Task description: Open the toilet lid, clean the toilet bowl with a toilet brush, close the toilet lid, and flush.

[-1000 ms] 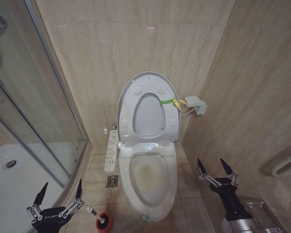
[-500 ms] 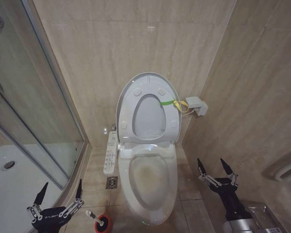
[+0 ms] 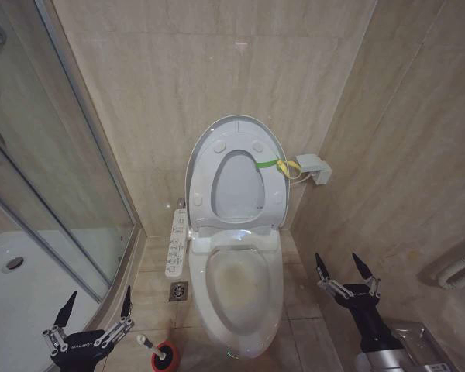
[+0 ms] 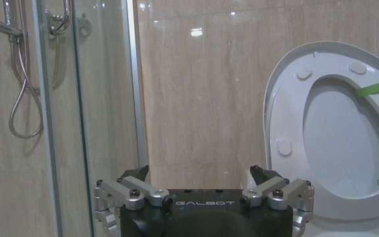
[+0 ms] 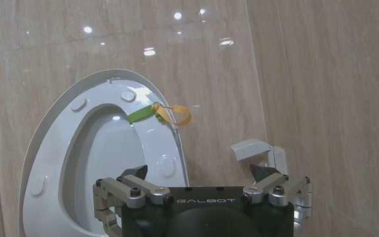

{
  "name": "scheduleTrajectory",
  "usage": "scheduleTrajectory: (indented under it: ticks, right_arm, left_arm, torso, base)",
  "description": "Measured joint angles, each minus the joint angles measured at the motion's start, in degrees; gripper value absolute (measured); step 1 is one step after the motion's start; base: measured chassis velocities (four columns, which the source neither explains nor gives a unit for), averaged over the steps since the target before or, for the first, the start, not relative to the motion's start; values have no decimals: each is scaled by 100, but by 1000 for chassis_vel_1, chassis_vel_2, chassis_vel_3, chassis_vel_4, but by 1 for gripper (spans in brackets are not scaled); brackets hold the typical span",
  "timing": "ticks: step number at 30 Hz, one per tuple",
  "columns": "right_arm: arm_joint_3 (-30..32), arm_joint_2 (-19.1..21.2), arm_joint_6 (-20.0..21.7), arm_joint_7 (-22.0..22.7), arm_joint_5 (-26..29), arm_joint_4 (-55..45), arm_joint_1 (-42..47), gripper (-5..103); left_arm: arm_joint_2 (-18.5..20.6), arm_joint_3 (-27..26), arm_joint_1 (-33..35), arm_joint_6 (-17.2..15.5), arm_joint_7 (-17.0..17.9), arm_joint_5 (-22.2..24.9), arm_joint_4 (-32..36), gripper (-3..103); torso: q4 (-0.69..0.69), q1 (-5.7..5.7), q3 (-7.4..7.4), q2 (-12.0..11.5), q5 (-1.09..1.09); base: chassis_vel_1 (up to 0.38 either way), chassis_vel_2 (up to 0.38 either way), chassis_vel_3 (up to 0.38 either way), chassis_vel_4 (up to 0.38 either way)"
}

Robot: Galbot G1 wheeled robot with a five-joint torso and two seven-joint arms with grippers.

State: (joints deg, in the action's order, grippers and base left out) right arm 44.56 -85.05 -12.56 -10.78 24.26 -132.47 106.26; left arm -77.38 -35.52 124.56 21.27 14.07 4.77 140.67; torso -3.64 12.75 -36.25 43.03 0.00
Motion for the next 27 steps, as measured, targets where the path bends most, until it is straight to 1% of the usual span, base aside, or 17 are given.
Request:
scheduleTrajectory:
  ticks: [27]
  right_arm:
    - [0,0,0,0,0,0,0,100]
  left_arm:
    - [0,0,0,0,0,0,0,100]
  torso:
    - [0,0,0,1,0]
  base:
    - [0,0,0,0]
